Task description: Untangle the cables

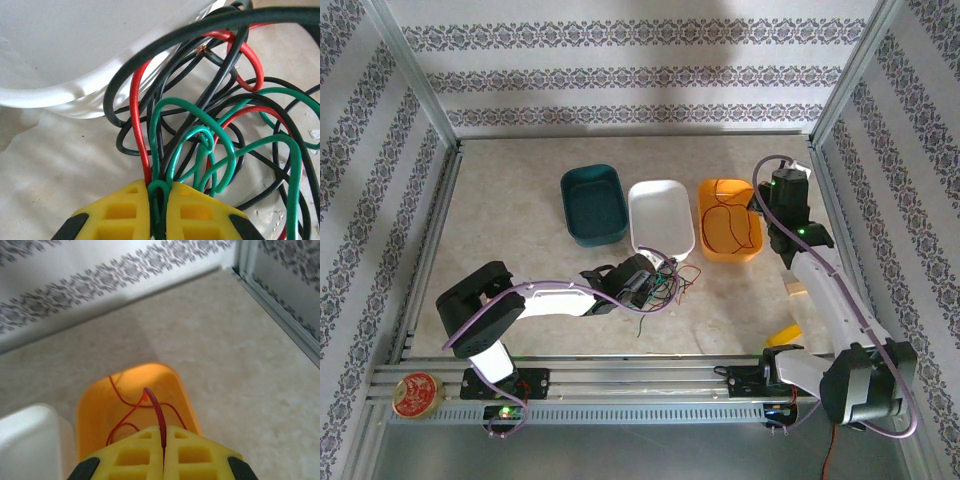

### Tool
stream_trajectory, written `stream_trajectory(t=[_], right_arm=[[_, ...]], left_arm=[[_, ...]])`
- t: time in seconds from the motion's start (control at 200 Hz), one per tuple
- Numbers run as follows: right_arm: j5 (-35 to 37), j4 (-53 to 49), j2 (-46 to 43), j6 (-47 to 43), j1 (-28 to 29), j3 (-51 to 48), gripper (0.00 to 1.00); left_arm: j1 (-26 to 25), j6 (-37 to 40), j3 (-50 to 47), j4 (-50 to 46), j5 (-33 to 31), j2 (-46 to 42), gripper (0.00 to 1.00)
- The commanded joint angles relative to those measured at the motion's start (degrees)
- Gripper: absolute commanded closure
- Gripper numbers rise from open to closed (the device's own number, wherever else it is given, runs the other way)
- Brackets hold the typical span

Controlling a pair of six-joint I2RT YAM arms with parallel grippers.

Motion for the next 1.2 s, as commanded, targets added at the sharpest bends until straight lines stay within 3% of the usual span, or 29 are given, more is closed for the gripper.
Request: stream_trajectory(t=[0.0, 0.855, 1.04, 1.195], right_arm=[[4.14, -1.17, 1.70, 2.90, 0.76, -1.20, 1.00], [-7.64, 0.00, 19.66, 12.81, 3.07, -2.80, 1.00], [-5.77, -0.54, 15.85, 12.83, 3.46, -2.54, 0.60], [-2.69, -1.51, 11.17, 12.12, 3.79, -2.69, 0.52]], left_arm=[[-1.53, 0.47, 0.13, -5.83, -0.58, 1.95, 0.90], [-2.41, 0.83, 0.25, -6.49, -1.16, 2.57, 0.90], [-2.50, 1.00, 0.41, -6.53, -1.23, 2.63, 0.90], [-2.59, 1.01, 0.46, -6.47, -1.31, 2.64, 0.90]])
